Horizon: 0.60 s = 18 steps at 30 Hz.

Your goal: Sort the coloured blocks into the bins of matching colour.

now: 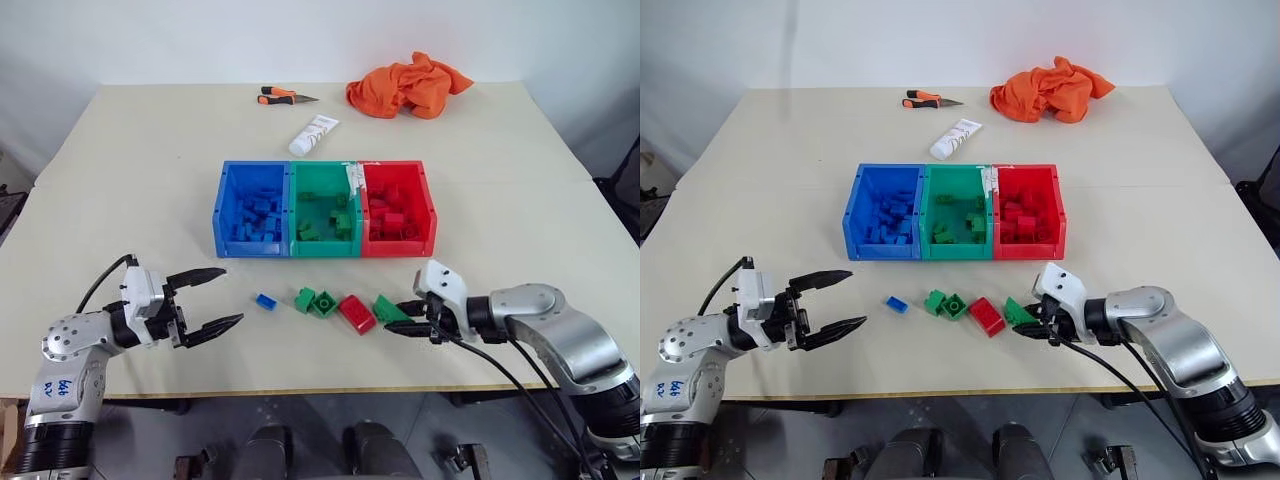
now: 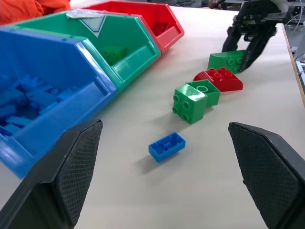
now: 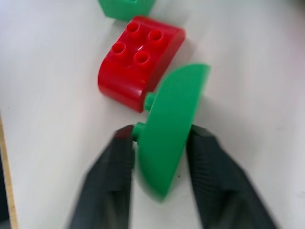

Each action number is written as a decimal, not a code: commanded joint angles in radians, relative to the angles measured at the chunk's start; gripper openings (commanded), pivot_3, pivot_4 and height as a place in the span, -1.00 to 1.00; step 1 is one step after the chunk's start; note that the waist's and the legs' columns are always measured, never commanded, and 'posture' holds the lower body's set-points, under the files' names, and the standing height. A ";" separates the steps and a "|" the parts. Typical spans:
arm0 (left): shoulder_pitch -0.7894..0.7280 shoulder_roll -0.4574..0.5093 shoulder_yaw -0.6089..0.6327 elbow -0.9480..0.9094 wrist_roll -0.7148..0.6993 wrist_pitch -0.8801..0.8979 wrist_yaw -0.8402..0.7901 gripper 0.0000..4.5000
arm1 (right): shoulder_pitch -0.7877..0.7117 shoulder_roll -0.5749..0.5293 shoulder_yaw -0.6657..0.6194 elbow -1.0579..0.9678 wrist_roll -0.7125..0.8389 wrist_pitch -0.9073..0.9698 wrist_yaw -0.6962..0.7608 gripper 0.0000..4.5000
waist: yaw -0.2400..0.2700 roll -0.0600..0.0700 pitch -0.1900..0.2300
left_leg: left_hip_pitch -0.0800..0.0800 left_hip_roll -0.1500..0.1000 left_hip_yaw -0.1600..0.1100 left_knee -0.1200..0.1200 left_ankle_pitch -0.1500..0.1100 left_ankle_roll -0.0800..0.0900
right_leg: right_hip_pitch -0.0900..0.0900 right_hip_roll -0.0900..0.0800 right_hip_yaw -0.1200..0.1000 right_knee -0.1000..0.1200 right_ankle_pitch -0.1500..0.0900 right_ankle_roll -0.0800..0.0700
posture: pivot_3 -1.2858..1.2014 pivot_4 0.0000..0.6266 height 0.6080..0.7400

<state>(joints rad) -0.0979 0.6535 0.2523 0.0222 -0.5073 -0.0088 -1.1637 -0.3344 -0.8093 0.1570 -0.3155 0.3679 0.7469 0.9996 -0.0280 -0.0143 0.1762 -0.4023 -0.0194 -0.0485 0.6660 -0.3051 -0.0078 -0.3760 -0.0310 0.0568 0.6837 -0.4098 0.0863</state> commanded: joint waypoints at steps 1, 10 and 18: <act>-0.011 0.015 0.022 0.006 -0.018 -0.005 -0.009 1.00 | -0.010 -0.012 -0.068 -0.041 0.031 0.006 -0.013 -0.61 | 0.000 0.000 0.000 | 0.000 0.000 0.000 0.000 0.000 0.000 | 0.000 0.000 0.000 0.000 0.000 0.000 | 0.03 -0.52 1.00; -0.049 0.009 0.000 0.029 -0.018 0.006 -0.026 1.00 | -0.210 0.022 -0.179 -0.027 0.087 0.033 -0.076 -0.61 | -0.002 0.000 0.000 | 0.000 0.000 0.000 0.000 0.000 0.000 | 0.000 0.000 0.000 0.001 0.000 0.000 | 0.03 -0.52 1.00; -0.117 0.019 -0.024 0.084 -0.013 0.021 -0.084 1.00 | -0.557 0.203 -0.026 0.353 -0.039 -0.164 -0.055 -0.45 | -0.009 0.000 0.000 | 0.000 0.000 0.000 0.000 0.001 -0.001 | -0.001 0.000 0.000 0.001 0.000 0.000 | 0.03 -0.52 1.00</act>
<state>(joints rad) -0.1977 0.6567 0.2184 0.1013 -0.5072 0.0159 -1.2335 -0.8553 -0.6271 0.1127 -0.0230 0.3648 0.6499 0.9404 -0.0366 -0.0140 0.1764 -0.4023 -0.0194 -0.0479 0.6658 -0.3043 -0.0092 -0.3775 -0.0311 0.0564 0.6849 -0.4097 0.0861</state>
